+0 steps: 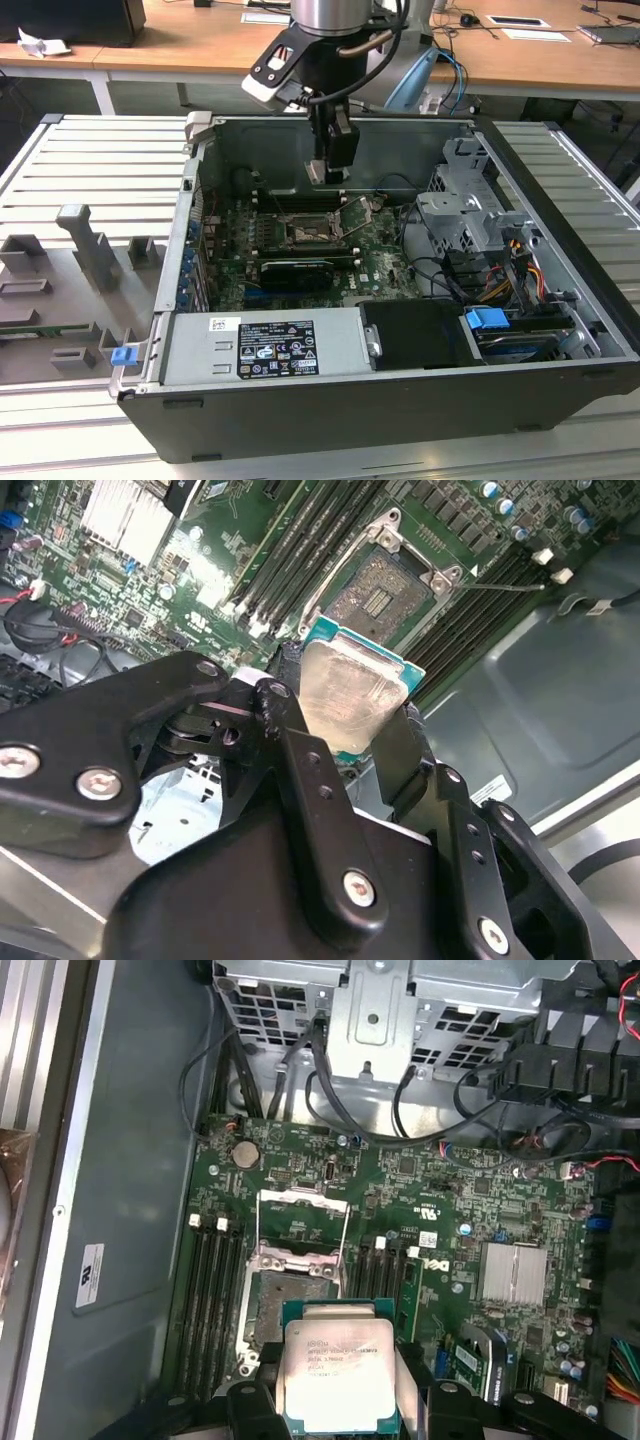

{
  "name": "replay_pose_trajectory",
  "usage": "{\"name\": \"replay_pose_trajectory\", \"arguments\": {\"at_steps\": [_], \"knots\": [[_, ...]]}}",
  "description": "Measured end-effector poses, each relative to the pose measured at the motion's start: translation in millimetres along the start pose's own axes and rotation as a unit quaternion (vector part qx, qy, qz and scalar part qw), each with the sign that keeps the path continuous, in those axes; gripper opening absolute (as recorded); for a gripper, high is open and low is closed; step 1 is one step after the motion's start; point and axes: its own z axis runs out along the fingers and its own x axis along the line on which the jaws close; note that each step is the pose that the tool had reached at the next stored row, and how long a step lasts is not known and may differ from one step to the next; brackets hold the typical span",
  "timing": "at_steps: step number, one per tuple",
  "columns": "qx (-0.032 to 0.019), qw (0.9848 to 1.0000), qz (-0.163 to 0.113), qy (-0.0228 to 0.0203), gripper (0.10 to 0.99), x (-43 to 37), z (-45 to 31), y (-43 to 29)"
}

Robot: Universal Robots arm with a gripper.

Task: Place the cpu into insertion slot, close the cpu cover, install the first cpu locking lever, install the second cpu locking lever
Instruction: 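Place the cpu into insertion slot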

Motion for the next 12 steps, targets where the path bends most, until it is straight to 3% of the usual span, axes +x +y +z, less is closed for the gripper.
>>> {"name": "replay_pose_trajectory", "arguments": {"at_steps": [12], "knots": [[-0.0002, 1.0000, 0.008, -0.0006, 0.529, -0.1, 6.1, -0.6]]}}
